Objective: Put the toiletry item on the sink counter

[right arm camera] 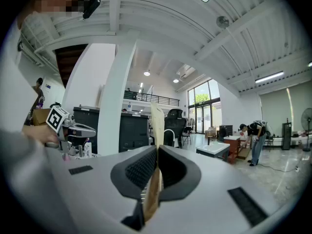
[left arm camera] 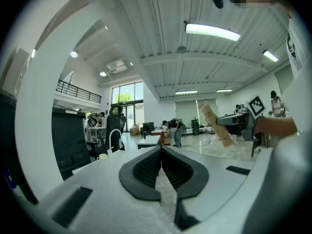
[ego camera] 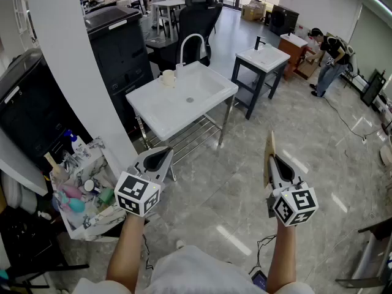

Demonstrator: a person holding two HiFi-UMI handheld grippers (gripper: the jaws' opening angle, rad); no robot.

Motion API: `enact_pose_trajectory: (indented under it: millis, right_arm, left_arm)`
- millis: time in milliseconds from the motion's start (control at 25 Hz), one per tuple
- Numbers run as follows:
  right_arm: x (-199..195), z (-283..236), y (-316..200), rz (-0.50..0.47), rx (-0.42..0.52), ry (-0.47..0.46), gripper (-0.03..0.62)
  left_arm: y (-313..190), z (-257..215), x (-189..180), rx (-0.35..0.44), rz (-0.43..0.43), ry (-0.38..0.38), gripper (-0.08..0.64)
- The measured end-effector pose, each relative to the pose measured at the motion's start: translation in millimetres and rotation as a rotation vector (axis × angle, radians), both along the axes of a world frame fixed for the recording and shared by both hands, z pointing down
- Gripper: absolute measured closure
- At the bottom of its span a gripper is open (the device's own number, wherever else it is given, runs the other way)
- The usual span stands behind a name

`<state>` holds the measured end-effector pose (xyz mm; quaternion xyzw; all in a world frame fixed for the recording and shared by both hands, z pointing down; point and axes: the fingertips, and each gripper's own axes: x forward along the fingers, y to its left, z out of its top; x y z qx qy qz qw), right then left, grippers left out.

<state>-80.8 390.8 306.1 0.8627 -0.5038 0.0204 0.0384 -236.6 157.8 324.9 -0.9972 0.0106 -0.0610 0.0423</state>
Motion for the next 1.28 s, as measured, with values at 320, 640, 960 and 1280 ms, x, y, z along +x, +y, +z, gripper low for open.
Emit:
enact_pose_trajectory:
  millis: [320,640,960,1280]
  right_arm:
    - [6,1,43,0.010,-0.016,0.027,0.583]
    - [18,1,91,0.009,0.008,0.047,0.583]
    - [27,16,114,-0.028,-0.023,-0.002,0.581]
    - [63,20,95,0.001,0.070,-0.057,0.581]
  left_arm:
    - [42,-1,5,0.009,-0.007,-0.018,0.549]
    - [87,4,6,0.017,-0.037,-0.026,0.549]
    - [110,7,13,0.029,-0.036,-0.049,0.549]
    - [77,23,50,0.025,-0.031,-0.056,0.549]
